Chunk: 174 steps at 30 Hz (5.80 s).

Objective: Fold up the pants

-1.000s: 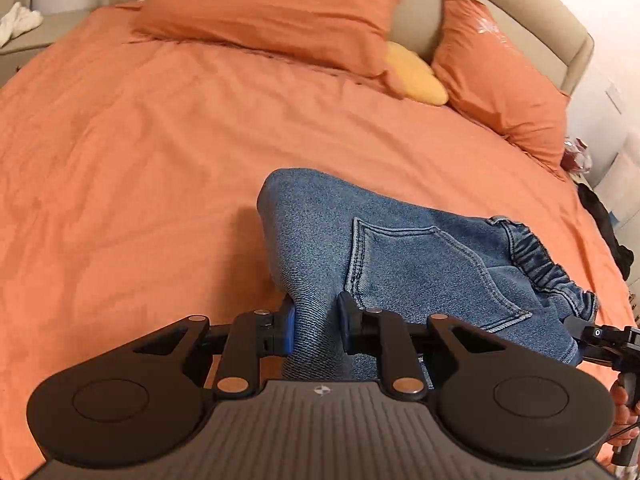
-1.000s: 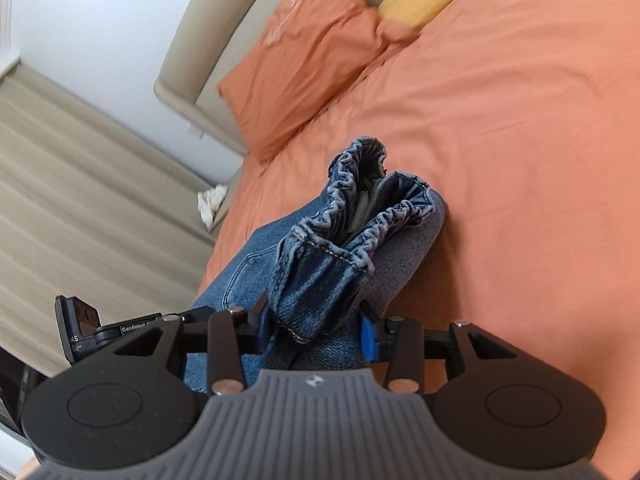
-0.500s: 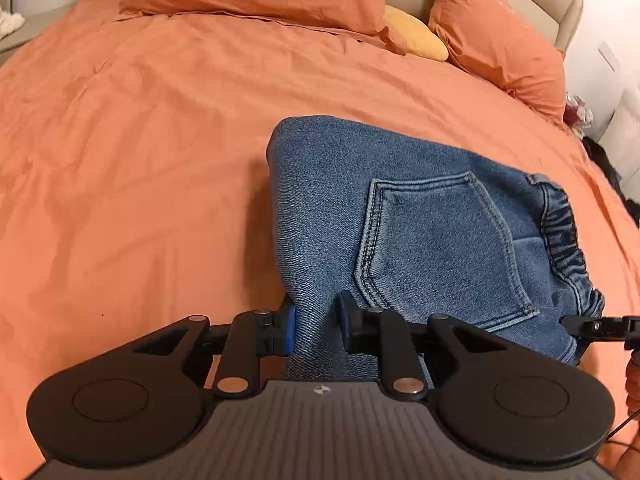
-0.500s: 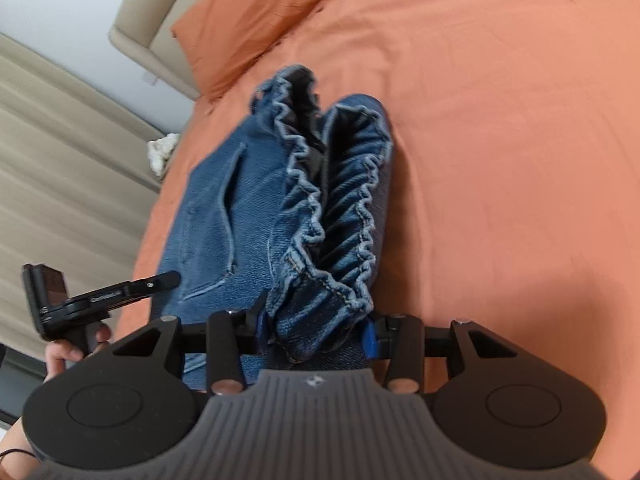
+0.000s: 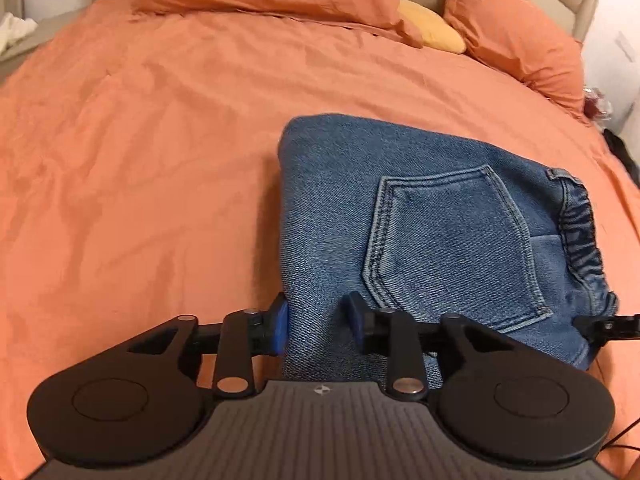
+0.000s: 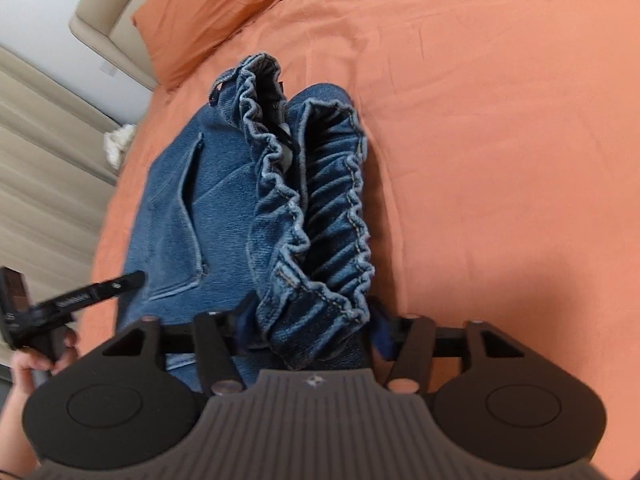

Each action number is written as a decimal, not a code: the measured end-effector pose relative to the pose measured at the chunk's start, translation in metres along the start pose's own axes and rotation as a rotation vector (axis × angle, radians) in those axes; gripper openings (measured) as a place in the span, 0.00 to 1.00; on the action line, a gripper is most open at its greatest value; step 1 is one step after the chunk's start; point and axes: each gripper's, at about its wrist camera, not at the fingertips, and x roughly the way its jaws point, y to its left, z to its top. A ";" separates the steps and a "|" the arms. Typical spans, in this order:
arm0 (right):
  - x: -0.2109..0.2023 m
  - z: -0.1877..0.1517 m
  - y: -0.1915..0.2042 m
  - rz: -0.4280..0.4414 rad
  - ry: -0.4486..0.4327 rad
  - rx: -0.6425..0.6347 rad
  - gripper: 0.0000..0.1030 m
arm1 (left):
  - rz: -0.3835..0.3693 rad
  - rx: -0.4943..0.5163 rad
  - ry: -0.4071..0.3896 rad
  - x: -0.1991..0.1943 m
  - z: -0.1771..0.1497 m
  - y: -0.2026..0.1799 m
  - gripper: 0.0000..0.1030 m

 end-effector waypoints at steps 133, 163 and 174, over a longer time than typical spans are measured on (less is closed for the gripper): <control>-0.235 -0.255 0.127 -0.299 -0.557 -0.584 0.94 | 0.338 0.067 -0.327 -0.245 -0.219 -0.231 0.89; -0.249 -0.259 0.121 -0.291 -0.583 -0.573 0.95 | 0.333 0.084 -0.327 -0.248 -0.214 -0.234 0.89; -0.251 -0.261 0.122 -0.291 -0.589 -0.573 0.95 | 0.332 0.083 -0.328 -0.249 -0.214 -0.236 0.89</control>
